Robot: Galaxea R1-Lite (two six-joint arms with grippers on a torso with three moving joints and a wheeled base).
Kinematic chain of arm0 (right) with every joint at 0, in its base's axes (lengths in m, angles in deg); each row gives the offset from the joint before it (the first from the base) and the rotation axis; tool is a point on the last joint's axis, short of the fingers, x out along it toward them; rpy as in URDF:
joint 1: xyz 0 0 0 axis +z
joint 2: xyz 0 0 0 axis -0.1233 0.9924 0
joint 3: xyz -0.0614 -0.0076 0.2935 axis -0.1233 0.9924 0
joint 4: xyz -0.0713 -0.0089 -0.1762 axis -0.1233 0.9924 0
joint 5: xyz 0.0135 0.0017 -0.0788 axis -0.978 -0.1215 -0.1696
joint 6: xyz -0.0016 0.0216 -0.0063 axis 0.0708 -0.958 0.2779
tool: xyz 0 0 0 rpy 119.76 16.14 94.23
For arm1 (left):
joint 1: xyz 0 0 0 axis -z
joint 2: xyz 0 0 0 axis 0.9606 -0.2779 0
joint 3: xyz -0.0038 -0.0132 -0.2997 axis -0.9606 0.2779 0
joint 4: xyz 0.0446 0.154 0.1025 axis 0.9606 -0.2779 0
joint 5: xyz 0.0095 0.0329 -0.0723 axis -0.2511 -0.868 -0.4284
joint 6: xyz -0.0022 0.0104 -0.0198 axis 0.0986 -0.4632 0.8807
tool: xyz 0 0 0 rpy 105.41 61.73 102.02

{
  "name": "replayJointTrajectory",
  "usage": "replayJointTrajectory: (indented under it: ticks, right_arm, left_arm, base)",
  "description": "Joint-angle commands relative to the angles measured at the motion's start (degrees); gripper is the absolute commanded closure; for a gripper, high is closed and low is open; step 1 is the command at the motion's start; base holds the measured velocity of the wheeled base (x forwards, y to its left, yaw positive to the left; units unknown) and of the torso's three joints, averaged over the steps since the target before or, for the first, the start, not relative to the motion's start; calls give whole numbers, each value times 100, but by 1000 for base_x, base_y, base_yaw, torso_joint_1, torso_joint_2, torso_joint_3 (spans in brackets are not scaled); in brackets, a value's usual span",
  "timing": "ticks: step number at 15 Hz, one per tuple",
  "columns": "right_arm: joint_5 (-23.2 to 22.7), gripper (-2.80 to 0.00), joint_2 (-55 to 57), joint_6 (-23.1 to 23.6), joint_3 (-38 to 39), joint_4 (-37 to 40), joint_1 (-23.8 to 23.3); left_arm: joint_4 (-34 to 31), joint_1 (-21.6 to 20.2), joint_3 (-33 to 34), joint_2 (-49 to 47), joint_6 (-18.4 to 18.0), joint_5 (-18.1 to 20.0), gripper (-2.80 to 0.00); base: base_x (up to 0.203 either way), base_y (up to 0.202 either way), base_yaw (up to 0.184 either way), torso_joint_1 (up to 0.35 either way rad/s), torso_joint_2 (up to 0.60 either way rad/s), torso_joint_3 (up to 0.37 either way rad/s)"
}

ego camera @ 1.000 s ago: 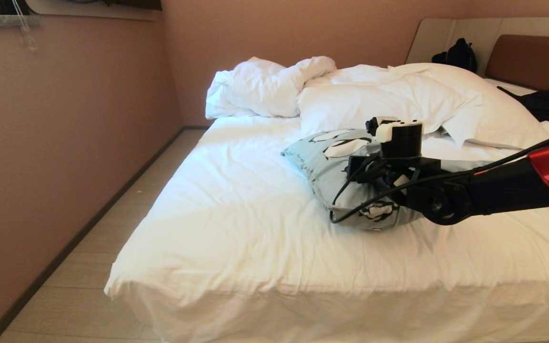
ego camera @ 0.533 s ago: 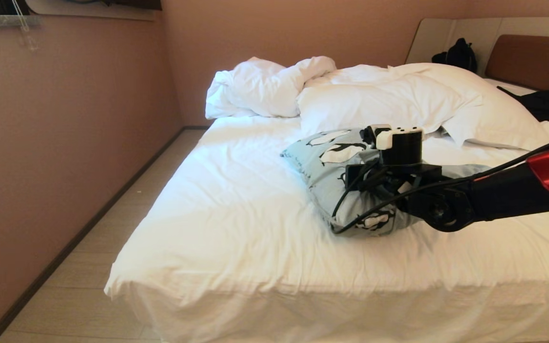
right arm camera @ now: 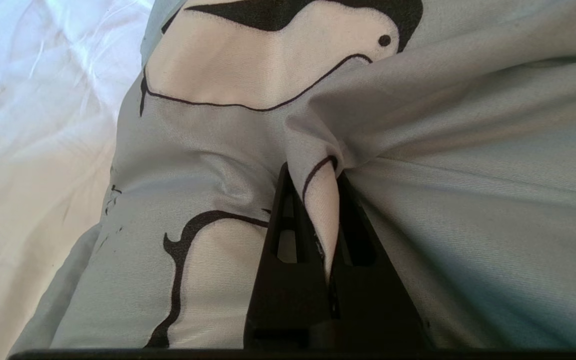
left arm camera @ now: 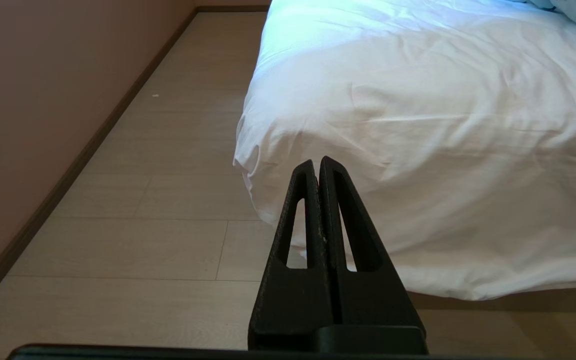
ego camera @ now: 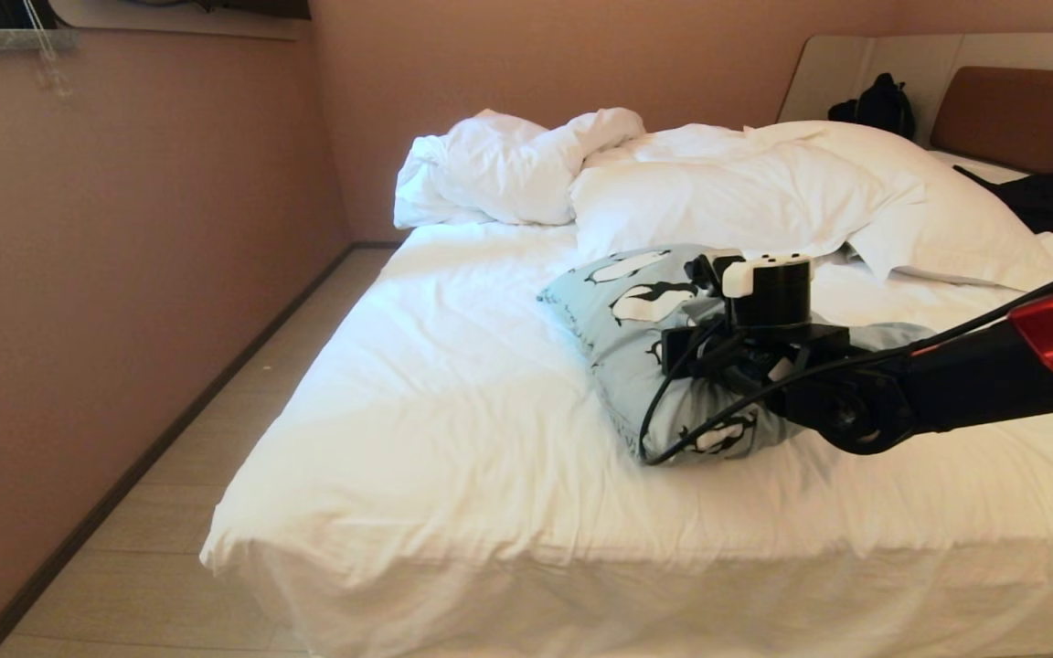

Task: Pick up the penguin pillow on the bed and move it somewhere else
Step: Place the pillow at the end of the bed

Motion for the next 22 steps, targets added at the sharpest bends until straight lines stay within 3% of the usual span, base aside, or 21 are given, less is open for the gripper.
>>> replayJointTrajectory:
  ticks: [1,6,7,11,14,22]
  right_arm:
    - [12,0,-6,-1,4,-16,1]
    - [12,0,-15,-1,2,-16,1]
    - [12,-280,-15,-10,-21,-14,1]
    - [2,-280,-271,-4,67,21,8]
    - [-354,-280,-820,33,298,230,38]
    - [-1105,-280,-2185,43,365,2035,221]
  left_arm:
    - [1,0,9,2,3,-2,0]
    - [1,0,9,2,3,-2,0]
    - [1,0,9,2,3,-2,0]
    - [1,0,9,2,3,-2,0]
    - [1,0,9,2,3,-2,0]
    - [1,0,9,2,3,-2,0]
  base:
    - [0,0,0,0,0,0]
    - [0,0,0,0,0,0]
    - [0,0,0,0,0,0]
    - [0,0,0,0,0,0]
    - [0,0,0,0,0,0]
    - [0,0,0,0,0,0]
